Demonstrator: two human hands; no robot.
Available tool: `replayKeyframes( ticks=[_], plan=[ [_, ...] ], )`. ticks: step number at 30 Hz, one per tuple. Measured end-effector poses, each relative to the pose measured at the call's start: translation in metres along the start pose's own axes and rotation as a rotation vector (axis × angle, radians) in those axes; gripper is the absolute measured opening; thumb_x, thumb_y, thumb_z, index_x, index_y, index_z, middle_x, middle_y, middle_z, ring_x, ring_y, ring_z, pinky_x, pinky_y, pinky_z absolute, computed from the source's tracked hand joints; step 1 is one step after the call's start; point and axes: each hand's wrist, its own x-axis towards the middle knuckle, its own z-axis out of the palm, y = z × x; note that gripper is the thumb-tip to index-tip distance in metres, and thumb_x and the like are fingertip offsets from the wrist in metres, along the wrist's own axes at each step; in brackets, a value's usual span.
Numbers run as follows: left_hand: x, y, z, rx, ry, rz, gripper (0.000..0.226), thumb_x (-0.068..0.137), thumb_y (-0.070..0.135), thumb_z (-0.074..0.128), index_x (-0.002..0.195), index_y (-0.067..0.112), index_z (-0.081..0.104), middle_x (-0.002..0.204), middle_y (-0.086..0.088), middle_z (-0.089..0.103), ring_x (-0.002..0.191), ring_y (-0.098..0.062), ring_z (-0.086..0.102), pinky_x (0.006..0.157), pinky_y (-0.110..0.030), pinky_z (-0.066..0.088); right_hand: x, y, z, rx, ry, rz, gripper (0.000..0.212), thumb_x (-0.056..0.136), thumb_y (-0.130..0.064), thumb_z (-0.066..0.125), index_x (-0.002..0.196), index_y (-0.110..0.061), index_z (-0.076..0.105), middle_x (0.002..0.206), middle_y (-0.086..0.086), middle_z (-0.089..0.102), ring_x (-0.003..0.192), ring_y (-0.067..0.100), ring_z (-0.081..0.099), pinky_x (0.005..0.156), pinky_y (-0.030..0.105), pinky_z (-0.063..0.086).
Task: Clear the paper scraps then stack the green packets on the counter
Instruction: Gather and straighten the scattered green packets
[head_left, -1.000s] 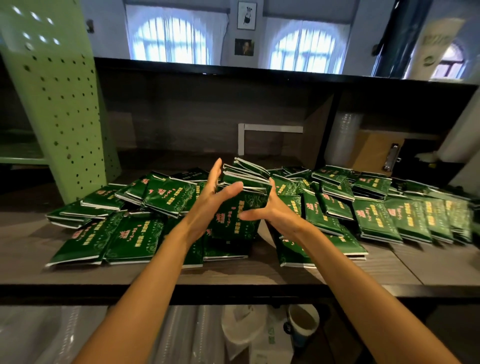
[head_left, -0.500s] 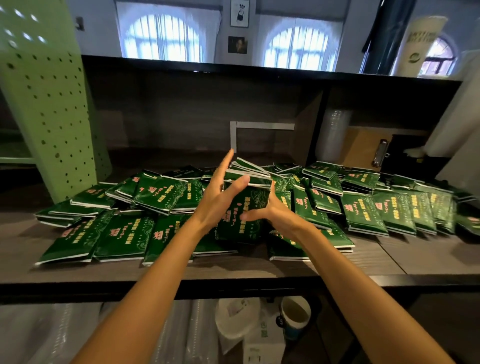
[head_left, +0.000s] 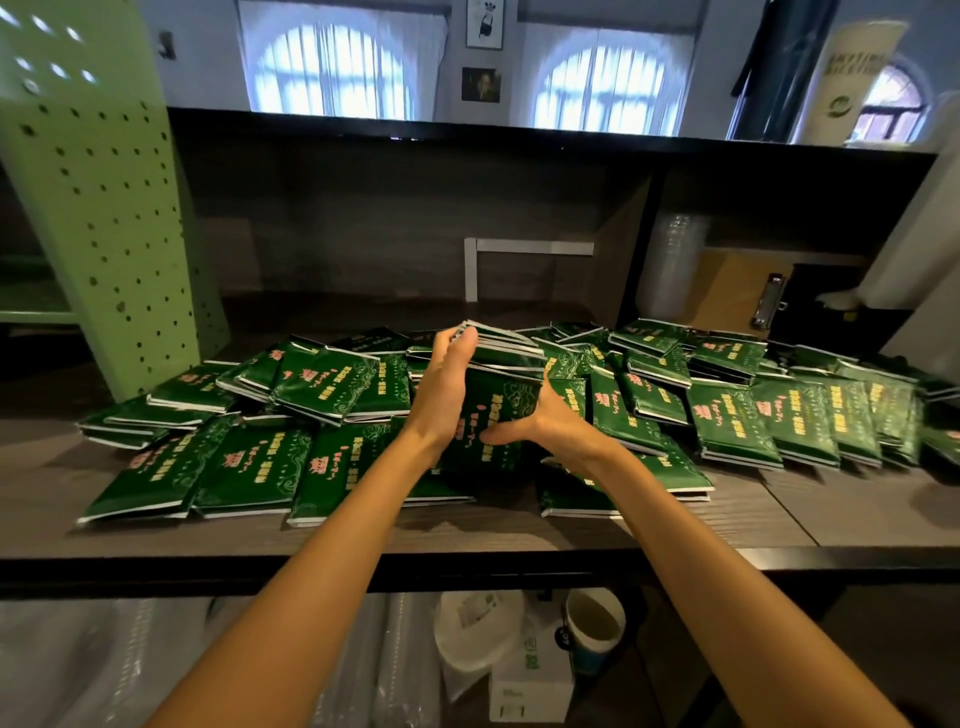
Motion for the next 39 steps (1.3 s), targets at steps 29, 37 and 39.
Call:
replayKeyframes(
  ticks=[29, 37, 39],
  plan=[
    [0.049, -0.007, -0.111, 1.303, 0.41, -0.394, 0.057, 0.086, 0.022, 0.067, 0.132, 0.003, 0.039, 0.134, -0.02, 0.048, 0.128, -0.037, 0.04, 0.102, -0.04, 0.029, 0.058, -0.01, 0.036, 0.369, 0.223, 0.272, 0.119, 0.029, -0.057, 0.08, 0.133, -0.011, 0.044, 0.128, 0.009, 0.056, 0.116, 0.028, 0.055, 0.1, 0.051, 0.043],
    [0.043, 0.022, -0.094, 0.666, 0.542, -0.15, 0.028, 0.096, 0.022, 0.047, 0.114, 0.0, 0.052, 0.119, -0.019, 0.055, 0.11, -0.036, 0.052, 0.077, -0.036, 0.039, 0.038, -0.031, 0.027, 0.391, 0.35, 0.176, 0.112, 0.043, -0.042, 0.077, 0.139, -0.018, 0.025, 0.131, 0.008, 0.052, 0.12, 0.028, 0.051, 0.104, 0.053, 0.039],
    [0.038, 0.028, -0.087, 0.389, 0.459, -0.082, 0.017, 0.095, 0.02, 0.049, 0.099, 0.007, 0.057, 0.103, -0.013, 0.06, 0.095, -0.027, 0.057, 0.071, -0.028, 0.042, 0.033, -0.033, 0.022, 0.387, 0.372, 0.174, 0.111, 0.05, -0.037, 0.076, 0.143, -0.024, 0.018, 0.134, 0.007, 0.049, 0.122, 0.028, 0.049, 0.105, 0.052, 0.037]
  ],
)
